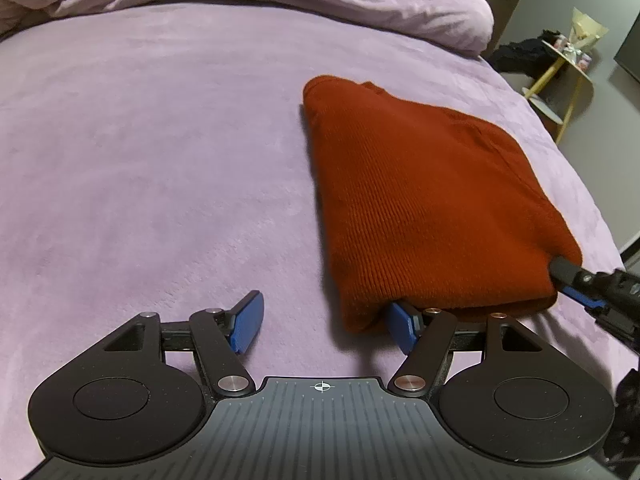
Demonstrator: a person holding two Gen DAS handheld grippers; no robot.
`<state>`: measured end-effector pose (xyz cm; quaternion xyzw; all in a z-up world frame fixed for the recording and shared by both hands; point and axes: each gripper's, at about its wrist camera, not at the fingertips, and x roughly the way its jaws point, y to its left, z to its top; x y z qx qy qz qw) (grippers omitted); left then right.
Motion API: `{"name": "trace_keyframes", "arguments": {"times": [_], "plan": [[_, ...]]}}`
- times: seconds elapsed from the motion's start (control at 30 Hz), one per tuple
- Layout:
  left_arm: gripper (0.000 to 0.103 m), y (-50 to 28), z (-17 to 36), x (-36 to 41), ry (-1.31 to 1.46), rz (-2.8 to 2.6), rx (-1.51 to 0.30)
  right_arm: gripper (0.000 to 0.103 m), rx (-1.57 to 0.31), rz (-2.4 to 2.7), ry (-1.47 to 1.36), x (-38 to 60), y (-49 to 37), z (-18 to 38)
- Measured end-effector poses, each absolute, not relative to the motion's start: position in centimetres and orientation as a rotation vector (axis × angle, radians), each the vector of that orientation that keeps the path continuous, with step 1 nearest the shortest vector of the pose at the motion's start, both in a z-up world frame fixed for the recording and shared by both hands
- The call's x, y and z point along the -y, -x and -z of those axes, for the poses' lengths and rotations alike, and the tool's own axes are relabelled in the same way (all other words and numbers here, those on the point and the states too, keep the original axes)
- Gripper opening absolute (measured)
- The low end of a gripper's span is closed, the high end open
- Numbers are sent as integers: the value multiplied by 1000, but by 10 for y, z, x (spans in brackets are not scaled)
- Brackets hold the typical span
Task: Fold small clothes
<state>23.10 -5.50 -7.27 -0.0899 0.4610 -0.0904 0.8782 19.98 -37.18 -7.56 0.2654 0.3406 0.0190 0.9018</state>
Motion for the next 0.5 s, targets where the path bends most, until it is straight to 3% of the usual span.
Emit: {"name": "trace_keyframes", "arguments": {"times": [0.17,0.33,0.5], "plan": [[74,-231,73,53,177,187,-959,16,-683,-85,-889,403,-197,96],[76,-234,73,48,159,211,-982,18,-735,-60,-633,384,-204,95],[74,-231,69,25,138,279,-975,33,-739,-99,-621,397,-211,86]]}}
